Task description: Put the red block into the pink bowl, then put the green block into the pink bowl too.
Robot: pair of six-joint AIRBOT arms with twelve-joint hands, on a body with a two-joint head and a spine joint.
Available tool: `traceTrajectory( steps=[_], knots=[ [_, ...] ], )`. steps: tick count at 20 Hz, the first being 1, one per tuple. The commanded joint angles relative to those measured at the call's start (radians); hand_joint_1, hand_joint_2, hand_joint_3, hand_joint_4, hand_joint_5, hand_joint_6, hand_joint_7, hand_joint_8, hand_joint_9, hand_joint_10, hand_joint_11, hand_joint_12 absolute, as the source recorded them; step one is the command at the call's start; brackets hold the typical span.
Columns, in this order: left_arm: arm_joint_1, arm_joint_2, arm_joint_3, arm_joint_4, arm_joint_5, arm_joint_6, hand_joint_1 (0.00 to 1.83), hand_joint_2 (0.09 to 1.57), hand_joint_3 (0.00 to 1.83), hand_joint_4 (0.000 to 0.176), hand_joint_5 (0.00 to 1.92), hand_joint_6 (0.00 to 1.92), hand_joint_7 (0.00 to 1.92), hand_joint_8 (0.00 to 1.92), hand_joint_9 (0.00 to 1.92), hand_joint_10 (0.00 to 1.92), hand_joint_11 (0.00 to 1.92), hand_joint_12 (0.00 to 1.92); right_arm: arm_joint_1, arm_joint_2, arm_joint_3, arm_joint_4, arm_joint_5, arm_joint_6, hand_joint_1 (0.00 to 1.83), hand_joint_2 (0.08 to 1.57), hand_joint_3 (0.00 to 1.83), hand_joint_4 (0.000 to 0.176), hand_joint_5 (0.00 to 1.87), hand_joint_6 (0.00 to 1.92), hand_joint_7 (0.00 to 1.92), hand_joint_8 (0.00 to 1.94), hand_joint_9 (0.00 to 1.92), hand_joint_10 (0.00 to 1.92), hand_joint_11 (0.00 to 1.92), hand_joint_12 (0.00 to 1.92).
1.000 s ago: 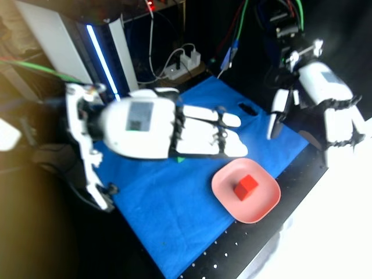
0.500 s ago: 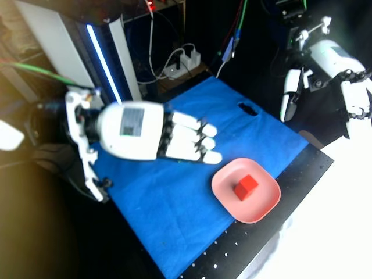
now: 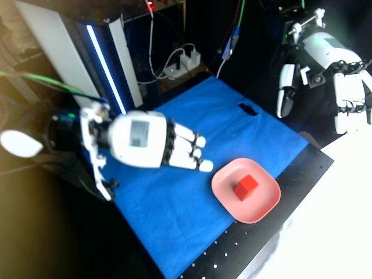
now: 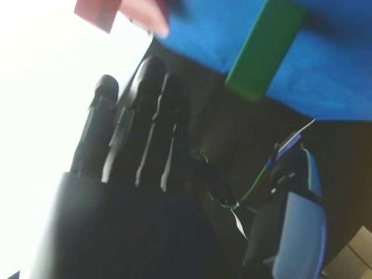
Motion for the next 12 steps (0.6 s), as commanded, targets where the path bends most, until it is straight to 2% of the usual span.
traceTrajectory(
  steps=[1, 3, 5, 8, 10, 11, 12],
  knots=[
    [-0.005, 0.004, -0.002, -0.014, -0.137, 0.001, 1.02, 0.81, 0.00, 0.000, 0.55, 0.00, 0.58, 0.00, 0.52, 0.00, 0.11, 0.62, 0.006, -0.008, 0.006, 0.030, 0.123, 0.006, 0.59, 0.80, 0.00, 0.000, 0.69, 0.00, 0.89, 0.01, 0.86, 0.22, 0.39, 1.41],
    [-0.004, 0.005, -0.009, -0.014, -0.145, 0.001, 1.03, 0.82, 0.00, 0.000, 0.55, 0.00, 0.58, 0.00, 0.54, 0.00, 0.10, 0.72, 0.000, -0.016, 0.013, 0.036, 0.123, 0.006, 0.56, 0.82, 0.00, 0.000, 0.68, 0.00, 0.94, 0.00, 0.78, 0.52, 0.43, 1.42],
    [0.003, 0.013, -0.021, -0.013, -0.158, 0.001, 1.02, 0.82, 0.00, 0.000, 0.52, 0.00, 0.55, 0.00, 0.54, 0.00, 0.09, 0.72, -0.007, -0.031, 0.026, 0.049, 0.123, 0.006, 0.52, 0.81, 0.00, 0.000, 0.68, 0.00, 0.96, 0.00, 0.73, 0.71, 0.45, 1.40],
    [0.004, 0.016, -0.022, -0.013, -0.158, 0.001, 0.98, 0.82, 0.00, 0.000, 0.51, 0.00, 0.54, 0.00, 0.53, 0.00, 0.10, 0.72, -0.013, -0.044, 0.035, 0.056, 0.123, 0.006, 0.52, 0.83, 0.00, 0.000, 0.67, 0.00, 0.98, 0.01, 0.71, 0.78, 0.45, 1.42],
    [0.004, 0.017, -0.022, -0.014, -0.159, 0.001, 0.97, 0.81, 0.00, 0.000, 0.51, 0.00, 0.55, 0.00, 0.53, 0.00, 0.09, 0.72, -0.015, -0.050, 0.036, 0.056, 0.123, 0.006, 0.60, 0.81, 0.00, 0.000, 0.72, 0.01, 1.03, 0.02, 0.69, 1.00, 0.48, 1.54],
    [0.004, 0.016, -0.022, -0.014, -0.159, 0.001, 0.97, 0.81, 0.00, 0.000, 0.52, 0.00, 0.55, 0.00, 0.52, 0.00, 0.09, 0.72, -0.016, -0.053, 0.036, 0.056, 0.123, 0.006, 0.69, 0.82, 0.00, 0.000, 0.78, 0.01, 1.07, 0.04, 0.70, 1.11, 0.49, 1.64],
    [0.004, 0.016, -0.023, -0.014, -0.158, 0.001, 0.97, 0.81, 0.00, 0.000, 0.52, 0.00, 0.55, 0.00, 0.52, 0.00, 0.08, 0.74, -0.016, -0.056, 0.036, 0.056, 0.123, 0.006, 0.71, 0.83, 0.00, 0.000, 0.80, 0.01, 1.08, 0.04, 0.70, 1.15, 0.49, 1.67]
  ],
)
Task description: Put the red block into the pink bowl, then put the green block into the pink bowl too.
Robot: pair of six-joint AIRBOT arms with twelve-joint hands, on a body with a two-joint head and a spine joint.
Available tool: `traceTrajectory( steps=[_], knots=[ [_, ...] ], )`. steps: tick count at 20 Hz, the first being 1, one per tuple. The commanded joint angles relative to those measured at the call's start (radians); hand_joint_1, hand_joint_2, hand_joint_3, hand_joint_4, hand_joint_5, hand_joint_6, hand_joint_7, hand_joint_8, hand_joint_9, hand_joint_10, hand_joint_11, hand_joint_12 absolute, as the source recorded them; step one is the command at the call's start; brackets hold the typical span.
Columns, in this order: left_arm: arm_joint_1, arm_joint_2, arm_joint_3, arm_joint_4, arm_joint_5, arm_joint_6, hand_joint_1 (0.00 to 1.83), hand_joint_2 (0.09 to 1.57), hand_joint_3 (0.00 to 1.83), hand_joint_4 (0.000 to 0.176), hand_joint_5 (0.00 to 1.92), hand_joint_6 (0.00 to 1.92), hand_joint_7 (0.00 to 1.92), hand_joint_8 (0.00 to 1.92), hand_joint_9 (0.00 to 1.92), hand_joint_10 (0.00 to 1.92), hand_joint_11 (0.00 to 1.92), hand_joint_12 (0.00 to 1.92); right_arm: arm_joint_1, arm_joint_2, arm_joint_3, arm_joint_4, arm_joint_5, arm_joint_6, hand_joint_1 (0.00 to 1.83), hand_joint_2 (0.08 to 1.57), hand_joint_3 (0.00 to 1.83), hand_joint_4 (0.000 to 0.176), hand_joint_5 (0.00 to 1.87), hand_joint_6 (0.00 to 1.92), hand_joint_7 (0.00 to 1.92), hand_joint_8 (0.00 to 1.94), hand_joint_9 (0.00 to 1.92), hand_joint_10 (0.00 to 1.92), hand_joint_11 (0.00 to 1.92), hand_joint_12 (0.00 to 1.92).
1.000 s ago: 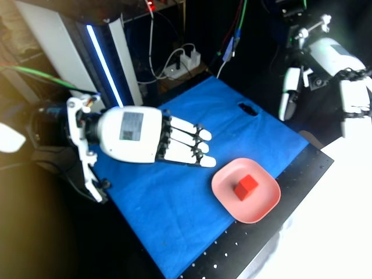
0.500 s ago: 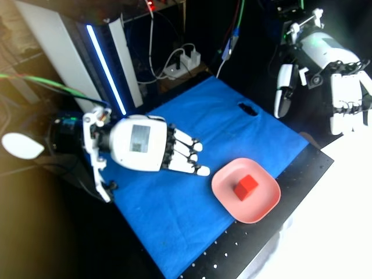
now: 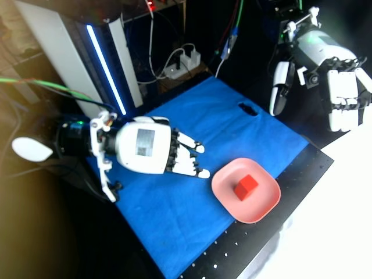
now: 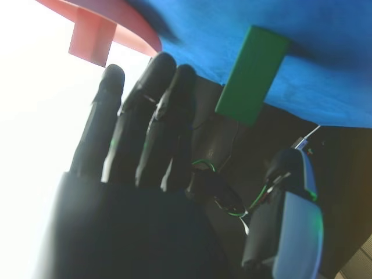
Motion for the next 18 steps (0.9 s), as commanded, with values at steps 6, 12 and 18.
traceTrajectory(
  steps=[6, 12, 18],
  knots=[
    [-0.008, 0.002, -0.001, -0.012, -0.121, -0.001, 0.96, 0.81, 0.00, 0.000, 0.53, 0.00, 0.57, 0.00, 0.55, 0.01, 0.11, 0.77, 0.009, -0.007, 0.004, 0.020, 0.112, 0.005, 1.26, 1.04, 0.01, 0.000, 1.09, 0.58, 1.16, 0.81, 0.98, 1.03, 0.75, 1.53],
    [-0.006, -0.003, -0.001, -0.012, -0.127, -0.001, 0.91, 0.81, 0.00, 0.000, 0.52, 0.00, 0.56, 0.00, 0.55, 0.00, 0.11, 0.77, 0.010, -0.015, 0.008, 0.023, 0.112, 0.005, 1.27, 1.11, 0.00, 0.000, 1.09, 0.53, 0.98, 1.28, 0.93, 1.56, 0.80, 1.88],
    [0.008, -0.003, -0.018, 0.001, -0.146, 0.000, 0.91, 0.78, 0.00, 0.021, 0.52, 0.00, 0.57, 0.00, 0.52, 0.00, 0.04, 0.81, 0.019, -0.017, 0.018, 0.026, 0.113, 0.005, 1.28, 1.07, 0.00, 0.000, 1.05, 0.65, 1.14, 0.95, 1.04, 1.05, 0.78, 1.55]
  ],
)
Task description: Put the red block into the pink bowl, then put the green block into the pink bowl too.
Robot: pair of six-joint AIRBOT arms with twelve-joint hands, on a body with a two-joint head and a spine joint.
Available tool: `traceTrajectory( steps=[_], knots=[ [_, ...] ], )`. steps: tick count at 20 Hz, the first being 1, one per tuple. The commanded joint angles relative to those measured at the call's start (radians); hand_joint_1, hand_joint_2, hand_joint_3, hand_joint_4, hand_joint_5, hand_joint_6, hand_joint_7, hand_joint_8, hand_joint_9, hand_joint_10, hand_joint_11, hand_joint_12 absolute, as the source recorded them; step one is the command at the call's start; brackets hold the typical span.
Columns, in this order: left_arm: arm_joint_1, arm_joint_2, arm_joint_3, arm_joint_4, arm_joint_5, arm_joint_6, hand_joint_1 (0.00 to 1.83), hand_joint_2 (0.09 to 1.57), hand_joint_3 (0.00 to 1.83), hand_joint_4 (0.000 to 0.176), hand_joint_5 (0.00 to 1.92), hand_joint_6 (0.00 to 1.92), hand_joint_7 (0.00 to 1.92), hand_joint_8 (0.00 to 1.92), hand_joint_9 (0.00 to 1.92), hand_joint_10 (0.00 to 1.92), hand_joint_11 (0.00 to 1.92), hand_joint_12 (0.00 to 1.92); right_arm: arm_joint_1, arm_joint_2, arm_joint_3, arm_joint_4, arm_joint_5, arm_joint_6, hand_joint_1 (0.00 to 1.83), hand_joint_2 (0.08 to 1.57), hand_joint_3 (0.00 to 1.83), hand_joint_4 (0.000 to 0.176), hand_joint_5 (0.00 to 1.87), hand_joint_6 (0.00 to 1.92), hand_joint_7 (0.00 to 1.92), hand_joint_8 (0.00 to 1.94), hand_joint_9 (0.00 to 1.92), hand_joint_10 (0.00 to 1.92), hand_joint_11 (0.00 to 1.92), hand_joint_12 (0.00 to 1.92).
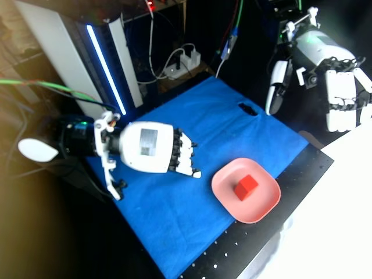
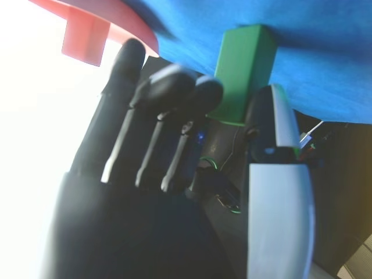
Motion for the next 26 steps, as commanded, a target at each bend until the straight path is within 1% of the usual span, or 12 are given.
traceTrajectory(
  steps=[1, 2, 3, 5, 6, 10, 11, 16, 20, 21, 22, 26],
  knots=[
    [-0.004, -0.001, -0.002, -0.009, -0.123, -0.001, 0.90, 0.79, 0.00, 0.017, 0.51, 0.00, 0.55, 0.00, 0.49, 0.00, 0.01, 0.79, 0.023, 0.001, 0.006, 0.016, 0.098, -0.001, 1.21, 1.06, 0.00, 0.000, 1.09, 0.74, 1.10, 1.23, 1.07, 1.46, 0.93, 1.85],
    [0.002, -0.001, -0.007, -0.008, -0.129, -0.001, 0.91, 0.79, 0.00, 0.034, 0.50, 0.00, 0.55, 0.00, 0.47, 0.00, 0.00, 0.77, 0.031, 0.006, 0.007, 0.016, 0.098, -0.001, 1.19, 1.06, 0.00, 0.000, 1.10, 0.76, 1.09, 1.27, 1.08, 1.56, 0.97, 1.91],
    [0.007, -0.001, -0.012, -0.006, -0.135, -0.001, 0.91, 0.81, 0.00, 0.061, 0.50, 0.00, 0.54, 0.00, 0.46, 0.00, 0.00, 0.95, 0.043, 0.012, 0.008, 0.016, 0.098, -0.001, 1.27, 1.10, 0.00, 0.000, 1.01, 0.68, 1.07, 1.12, 1.05, 1.27, 0.88, 1.73],
    [0.017, 0.003, -0.022, -0.003, -0.144, -0.001, 0.89, 0.83, 0.01, 0.029, 0.49, 0.00, 0.54, 0.00, 0.48, 0.01, 0.03, 1.00, 0.064, 0.017, 0.013, 0.016, 0.098, -0.001, 1.27, 1.10, 0.00, 0.000, 0.99, 0.69, 1.06, 1.13, 1.07, 1.27, 0.88, 1.77],
    [0.020, 0.003, -0.025, -0.001, -0.146, -0.001, 0.87, 0.82, 0.00, 0.075, 0.49, 0.00, 0.52, 0.00, 0.47, 0.00, 0.03, 1.00, 0.070, 0.018, 0.014, 0.016, 0.098, -0.001, 1.27, 1.10, 0.00, 0.000, 0.97, 0.73, 1.08, 1.10, 1.07, 1.23, 0.89, 1.72],
    [0.047, 0.012, -0.051, 0.010, -0.171, -0.001, 0.87, 0.85, 0.00, 0.057, 0.48, 0.00, 0.49, 0.00, 0.45, 0.00, 0.04, 1.09, 0.120, 0.023, 0.032, 0.002, 0.098, -0.001, 1.28, 1.06, 0.00, 0.000, 1.01, 0.74, 1.19, 0.85, 1.19, 0.77, 0.95, 1.36],
    [0.056, 0.016, -0.060, 0.013, -0.180, -0.001, 0.89, 0.82, 0.00, 0.043, 0.47, 0.00, 0.49, 0.00, 0.42, 0.00, 0.00, 0.85, 0.133, 0.023, 0.038, -0.003, 0.098, -0.001, 1.29, 1.06, 0.00, 0.000, 1.03, 0.67, 1.19, 0.88, 1.27, 0.67, 1.01, 1.32],
    [0.089, 0.028, -0.088, 0.030, -0.200, -0.001, 0.93, 0.79, 0.00, 0.000, 0.45, 0.00, 0.50, 0.00, 0.42, 0.00, 0.00, 0.71, 0.178, 0.025, 0.057, -0.005, 0.098, -0.003, 1.27, 1.07, 0.00, 0.000, 1.08, 0.59, 1.14, 1.00, 1.19, 1.11, 1.00, 1.58],
    [0.117, 0.040, -0.116, 0.031, -0.232, -0.001, 0.89, 0.80, 0.00, 0.018, 0.50, 0.00, 0.52, 0.00, 0.42, 0.00, 0.01, 0.68, 0.211, 0.029, 0.077, -0.005, 0.098, -0.010, 1.28, 1.09, 0.00, 0.000, 1.03, 0.63, 1.07, 1.11, 1.10, 1.18, 0.92, 1.62],
    [0.125, 0.041, -0.123, 0.032, -0.244, -0.001, 0.87, 0.82, 0.00, 0.000, 0.51, 0.00, 0.54, 0.01, 0.44, 0.01, 0.06, 0.72, 0.215, 0.029, 0.085, -0.004, 0.098, -0.010, 1.28, 1.09, 0.00, 0.000, 1.02, 0.65, 1.07, 1.12, 1.09, 1.20, 0.90, 1.63],
    [0.129, 0.042, -0.130, 0.034, -0.253, -0.001, 0.90, 0.81, 0.00, 0.023, 0.51, 0.00, 0.53, 0.00, 0.43, 0.00, 0.05, 0.71, 0.221, 0.029, 0.091, -0.004, 0.098, -0.010, 1.29, 1.07, 0.00, 0.000, 1.05, 0.62, 1.12, 1.02, 1.12, 1.11, 0.94, 1.57],
    [0.157, 0.055, -0.164, 0.039, -0.304, -0.001, 0.89, 0.81, 0.00, 0.028, 0.52, 0.00, 0.54, 0.00, 0.43, 0.01, 0.00, 0.60, 0.243, 0.028, 0.122, 0.000, 0.098, -0.010, 1.19, 1.05, 0.00, 0.000, 1.13, 0.72, 1.22, 0.87, 1.16, 1.25, 1.02, 1.62]
  ],
)
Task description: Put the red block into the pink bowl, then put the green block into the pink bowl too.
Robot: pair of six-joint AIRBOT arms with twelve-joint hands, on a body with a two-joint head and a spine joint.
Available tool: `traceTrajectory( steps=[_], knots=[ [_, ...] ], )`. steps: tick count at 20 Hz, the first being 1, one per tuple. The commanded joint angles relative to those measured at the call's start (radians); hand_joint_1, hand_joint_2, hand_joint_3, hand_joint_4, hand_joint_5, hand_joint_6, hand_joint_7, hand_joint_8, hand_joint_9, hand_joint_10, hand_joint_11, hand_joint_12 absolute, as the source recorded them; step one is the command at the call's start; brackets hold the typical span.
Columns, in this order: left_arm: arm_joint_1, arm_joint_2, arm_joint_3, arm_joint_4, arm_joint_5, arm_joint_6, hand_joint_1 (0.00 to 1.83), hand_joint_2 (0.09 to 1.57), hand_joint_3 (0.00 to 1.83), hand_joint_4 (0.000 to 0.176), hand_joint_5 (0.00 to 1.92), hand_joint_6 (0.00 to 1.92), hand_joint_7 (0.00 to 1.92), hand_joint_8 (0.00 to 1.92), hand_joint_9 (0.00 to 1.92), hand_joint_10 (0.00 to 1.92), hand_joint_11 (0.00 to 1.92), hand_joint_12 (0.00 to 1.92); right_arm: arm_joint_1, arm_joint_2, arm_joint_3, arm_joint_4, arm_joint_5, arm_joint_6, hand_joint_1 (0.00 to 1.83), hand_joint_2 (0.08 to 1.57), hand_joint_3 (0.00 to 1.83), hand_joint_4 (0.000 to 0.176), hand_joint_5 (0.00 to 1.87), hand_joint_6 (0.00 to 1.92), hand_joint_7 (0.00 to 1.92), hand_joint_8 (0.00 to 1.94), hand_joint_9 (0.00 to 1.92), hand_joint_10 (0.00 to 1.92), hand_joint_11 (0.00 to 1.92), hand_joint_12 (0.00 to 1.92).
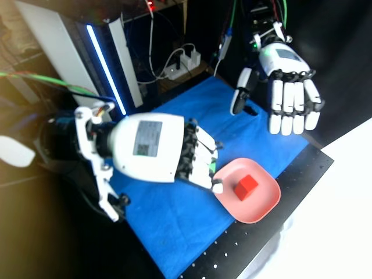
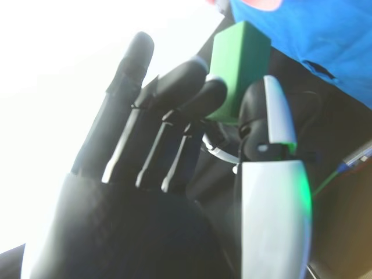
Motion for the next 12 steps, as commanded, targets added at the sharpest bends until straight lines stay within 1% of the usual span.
traceTrajectory(
  steps=[1, 2, 3, 4, 5, 6, 7, 8, 9, 10, 11, 12],
  knots=[
    [-0.007, 0.006, -0.007, -0.018, -0.145, -0.001, 0.86, 0.83, 0.00, 0.037, 0.49, 0.00, 0.52, 0.00, 0.42, 0.00, 0.00, 0.65, 0.018, 0.002, 0.005, 0.026, 0.116, 0.001, 1.19, 1.05, 0.00, 0.000, 1.13, 0.72, 1.16, 1.08, 1.11, 1.46, 1.01, 1.76],
    [-0.005, 0.007, -0.014, -0.011, -0.155, -0.001, 0.87, 0.83, 0.00, 0.041, 0.46, 0.00, 0.46, 0.00, 0.36, 0.00, 0.00, 0.57, 0.018, 0.002, 0.011, 0.029, 0.116, 0.001, 1.19, 1.05, 0.00, 0.000, 1.13, 0.71, 1.15, 1.14, 1.11, 1.52, 1.02, 1.80],
    [-0.002, 0.010, -0.025, 0.000, -0.166, -0.001, 0.89, 0.83, 0.00, 0.047, 0.45, 0.00, 0.43, 0.00, 0.32, 0.00, 0.00, 0.52, 0.018, 0.001, 0.019, 0.036, 0.116, 0.000, 1.19, 1.05, 0.00, 0.000, 1.13, 0.71, 1.17, 0.98, 1.12, 1.38, 1.01, 1.71],
    [-0.001, 0.011, -0.034, 0.010, -0.175, -0.001, 0.89, 0.83, 0.00, 0.042, 0.41, 0.00, 0.38, 0.00, 0.29, 0.00, 0.00, 0.50, 0.018, -0.003, 0.027, 0.042, 0.116, 0.000, 1.19, 1.04, 0.00, 0.000, 1.17, 0.65, 1.22, 0.92, 1.17, 1.32, 1.04, 1.70],
    [0.002, 0.012, -0.039, 0.012, -0.182, -0.001, 0.89, 0.83, 0.00, 0.041, 0.41, 0.00, 0.36, 0.00, 0.28, 0.00, 0.00, 0.50, 0.018, -0.006, 0.032, 0.045, 0.116, 0.000, 1.19, 1.03, 0.00, 0.000, 1.18, 0.63, 1.24, 0.88, 1.18, 1.30, 1.05, 1.69],
    [0.007, 0.013, -0.045, 0.017, -0.192, -0.001, 0.87, 0.83, 0.00, 0.016, 0.38, 0.00, 0.36, 0.00, 0.28, 0.00, 0.02, 0.50, 0.018, -0.013, 0.042, 0.048, 0.115, 0.000, 1.19, 1.03, 0.00, 0.000, 1.17, 0.64, 1.21, 0.68, 1.11, 1.14, 0.93, 1.60],
    [0.011, 0.013, -0.050, 0.027, -0.194, -0.001, 0.88, 0.84, 0.01, 0.000, 0.35, 0.00, 0.36, 0.00, 0.29, 0.00, 0.03, 0.51, 0.018, -0.022, 0.054, 0.050, 0.115, 0.000, 1.27, 1.04, 0.00, 0.000, 1.20, 0.41, 1.16, 0.89, 1.05, 1.04, 0.85, 1.54],
    [0.014, 0.013, -0.053, 0.036, -0.192, -0.001, 0.87, 0.84, 0.00, 0.000, 0.34, 0.00, 0.37, 0.01, 0.31, 0.01, 0.04, 0.52, 0.018, -0.031, 0.067, 0.053, 0.115, 0.000, 1.21, 1.02, 0.00, 0.000, 1.22, 0.51, 1.12, 0.75, 1.01, 1.11, 0.82, 1.57],
    [0.016, 0.012, -0.055, 0.041, -0.192, -0.001, 0.82, 0.83, 0.00, 0.013, 0.34, 0.00, 0.39, 0.01, 0.32, 0.01, 0.04, 0.52, 0.019, -0.036, 0.075, 0.055, 0.115, 0.000, 1.20, 1.02, 0.00, 0.000, 1.20, 0.58, 1.15, 0.72, 1.00, 1.24, 0.84, 1.64],
    [0.017, 0.009, -0.057, 0.045, -0.196, -0.001, 0.79, 0.79, 0.00, 0.016, 0.37, 0.00, 0.42, 0.00, 0.35, 0.01, 0.07, 0.50, 0.022, -0.042, 0.084, 0.055, 0.115, 0.000, 1.19, 1.03, 0.00, 0.000, 1.18, 0.63, 1.15, 0.65, 0.98, 1.23, 0.82, 1.63],
    [0.017, 0.005, -0.058, 0.048, -0.204, -0.001, 0.80, 0.75, 0.00, 0.033, 0.42, 0.00, 0.45, 0.00, 0.38, 0.00, 0.09, 0.48, 0.026, -0.055, 0.099, 0.058, 0.115, 0.000, 1.27, 1.04, 0.00, 0.000, 1.19, 0.46, 1.17, 0.83, 1.02, 1.00, 0.84, 1.42],
    [0.018, 0.002, -0.058, 0.049, -0.206, -0.001, 0.84, 0.76, 0.00, 0.006, 0.44, 0.00, 0.45, 0.00, 0.37, 0.00, 0.13, 0.40, 0.027, -0.063, 0.107, 0.059, 0.115, 0.000, 1.29, 1.04, 0.00, 0.000, 1.23, 0.33, 1.17, 0.91, 1.07, 0.95, 0.85, 1.46]
  ],
)
